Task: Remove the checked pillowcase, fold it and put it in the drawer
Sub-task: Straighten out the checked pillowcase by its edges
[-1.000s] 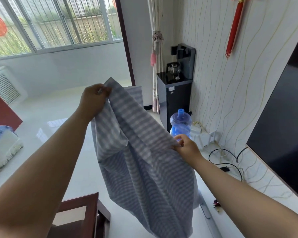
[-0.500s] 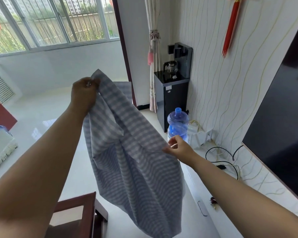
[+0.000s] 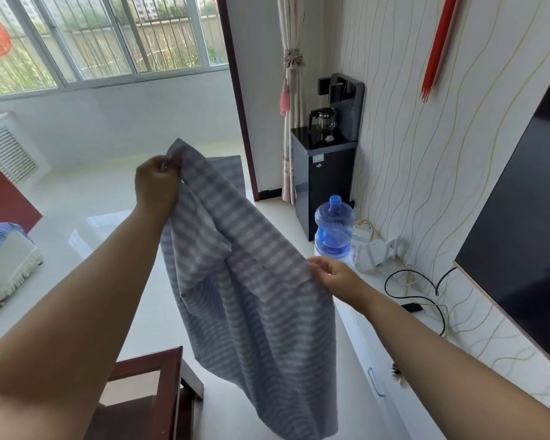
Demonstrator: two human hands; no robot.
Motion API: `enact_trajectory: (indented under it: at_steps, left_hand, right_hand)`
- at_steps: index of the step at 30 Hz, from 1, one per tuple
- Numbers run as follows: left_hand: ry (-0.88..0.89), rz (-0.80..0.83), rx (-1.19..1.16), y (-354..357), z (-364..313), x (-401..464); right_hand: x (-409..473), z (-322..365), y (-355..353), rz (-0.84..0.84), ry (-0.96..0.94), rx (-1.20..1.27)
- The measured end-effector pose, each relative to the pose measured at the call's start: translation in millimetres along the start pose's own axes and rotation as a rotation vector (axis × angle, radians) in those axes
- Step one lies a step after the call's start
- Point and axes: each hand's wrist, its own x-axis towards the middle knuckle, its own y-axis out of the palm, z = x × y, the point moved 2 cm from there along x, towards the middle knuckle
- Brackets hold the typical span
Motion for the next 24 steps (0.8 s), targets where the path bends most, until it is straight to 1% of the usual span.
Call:
enact_trajectory:
  at_steps: [2,3,4,7,9,10,11,12,14,15,16,18,19,20,21,22,23,24]
  left_hand:
    - [-0.002,0.075,-0.036,8.8,-4.5,-6.1]
    - [0.005,0.119,-0.044,14.1,-8.1,-9.5]
    - [0.013,0.163,-0.045,19.5,-12.0,-13.2]
    - [0.037,0.250,-0.005,28.9,-20.2,-20.9]
    - [0.057,0.275,0.070,28.7,-19.7,-21.8]
    - [0.063,0.284,0.094,28.4,-18.5,-22.6]
    - [0.063,0.293,0.099,29.2,-16.6,-23.9]
    - [0.062,0.301,0.091,31.1,-16.2,-26.5]
    - [0.057,0.337,0.059,38.5,-19.0,-34.3]
    - [0.055,0.370,0.051,43.6,-21.5,-38.5]
    - [0.061,0.402,0.058,48.1,-23.8,-42.1]
    - [0.084,0.423,0.067,51.6,-28.2,-45.8]
    - [0.088,0.401,0.045,49.4,-28.2,-44.7]
    - [0.082,0.351,0.013,43.9,-26.2,-41.3]
    - [0.067,0.281,-0.015,35.4,-21.8,-36.1]
    - [0.051,0.203,-0.019,24.3,-15.7,-30.7]
    - [0.038,0.131,0.003,13.0,-7.9,-25.3]
    - [0.025,0.073,0.036,3.0,0.3,-21.2]
  right_hand:
    - [2.7,12.8,6.4,0.056,0.014,-0.011]
    - [4.3,23.1,11.9,0.048,-0.008,-0.008]
    - [6.8,32.2,16.9,0.009,-0.050,0.002]
    - [14.3,48.5,17.4,-0.198,-0.187,0.000]
    - [17.2,46.4,1.7,-0.304,-0.194,0.008]
    - [17.2,46.3,-7.4,-0.317,-0.176,-0.018]
    - [17.6,47.6,-13.7,-0.292,-0.158,-0.064]
    - [17.3,50.3,-16.2,-0.232,-0.141,-0.093]
    - [17.5,61.5,-11.9,-0.079,-0.100,-0.047]
    - [18.3,69.7,-7.6,-0.040,-0.102,-0.034]
    - [19.9,77.3,-3.7,-0.050,-0.133,-0.056]
    - [22.6,89.0,-3.9,-0.217,-0.243,-0.199]
    - [21.6,91.5,-10.8,-0.336,-0.272,-0.250]
    - [20.4,89.3,-23.7,-0.472,-0.263,-0.265]
    - [17.9,83.8,-40.1,-0.604,-0.218,-0.241]
    - [15.4,74.1,-59.2,-0.720,-0.129,-0.214]
    - [12.3,60.7,-80.1,-0.799,-0.009,-0.208]
    - [10.0,46.8,-98.6,-0.843,0.124,-0.224]
